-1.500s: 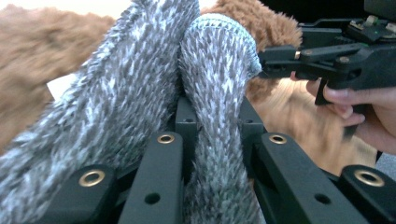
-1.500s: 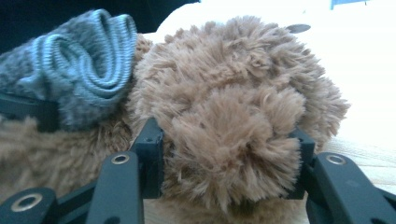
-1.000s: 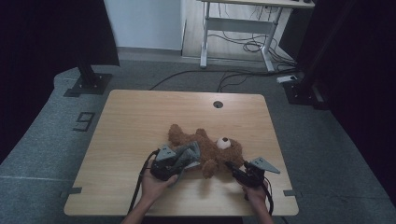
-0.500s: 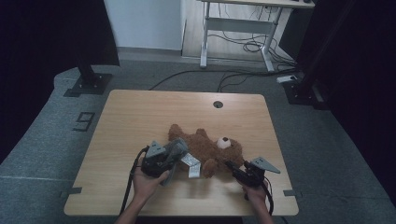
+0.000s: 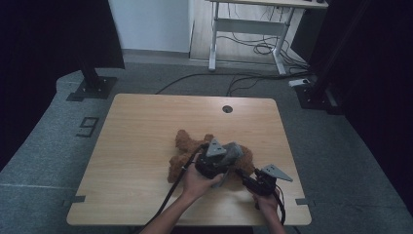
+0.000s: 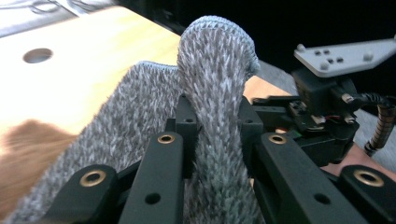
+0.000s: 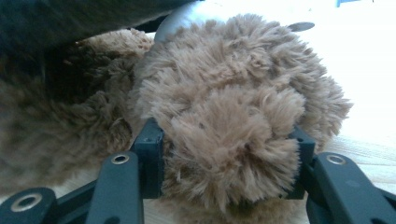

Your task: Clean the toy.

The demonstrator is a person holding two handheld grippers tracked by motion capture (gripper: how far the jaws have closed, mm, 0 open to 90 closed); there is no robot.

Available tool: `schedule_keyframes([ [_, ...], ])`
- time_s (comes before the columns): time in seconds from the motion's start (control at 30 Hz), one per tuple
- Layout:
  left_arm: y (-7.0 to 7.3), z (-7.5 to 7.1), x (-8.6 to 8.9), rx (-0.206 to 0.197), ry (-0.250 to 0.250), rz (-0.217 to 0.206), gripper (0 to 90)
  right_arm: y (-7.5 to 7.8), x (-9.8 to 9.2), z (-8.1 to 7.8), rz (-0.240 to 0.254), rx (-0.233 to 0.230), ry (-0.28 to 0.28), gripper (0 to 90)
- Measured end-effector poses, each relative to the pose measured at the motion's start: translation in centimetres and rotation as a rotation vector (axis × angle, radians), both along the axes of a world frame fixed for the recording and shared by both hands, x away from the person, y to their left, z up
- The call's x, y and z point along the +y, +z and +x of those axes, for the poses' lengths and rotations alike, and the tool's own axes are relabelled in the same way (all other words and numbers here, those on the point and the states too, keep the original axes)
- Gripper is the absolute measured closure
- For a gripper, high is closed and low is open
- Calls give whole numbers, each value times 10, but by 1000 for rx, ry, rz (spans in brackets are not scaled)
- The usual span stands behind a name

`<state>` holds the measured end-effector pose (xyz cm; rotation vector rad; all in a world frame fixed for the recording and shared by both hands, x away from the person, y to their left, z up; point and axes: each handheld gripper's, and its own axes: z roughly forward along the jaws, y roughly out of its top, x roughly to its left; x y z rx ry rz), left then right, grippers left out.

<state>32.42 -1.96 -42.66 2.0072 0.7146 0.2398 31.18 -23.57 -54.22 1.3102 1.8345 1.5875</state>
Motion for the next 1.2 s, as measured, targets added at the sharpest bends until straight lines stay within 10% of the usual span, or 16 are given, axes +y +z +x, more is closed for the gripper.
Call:
schedule_keyframes([
  [0.23,-38,-4,-27,50,-45,103,767,0,0,0,0,0,1,478],
  [0.43,-53,-6,-19,59,-23,88,768,-1,-1,0,-7,9,8,481],
  [0.8,-76,-8,17,79,16,106,772,-1,-2,0,-1,11,16,481],
  [1.2,-62,-16,65,76,90,72,769,-1,-3,1,16,11,20,483],
])
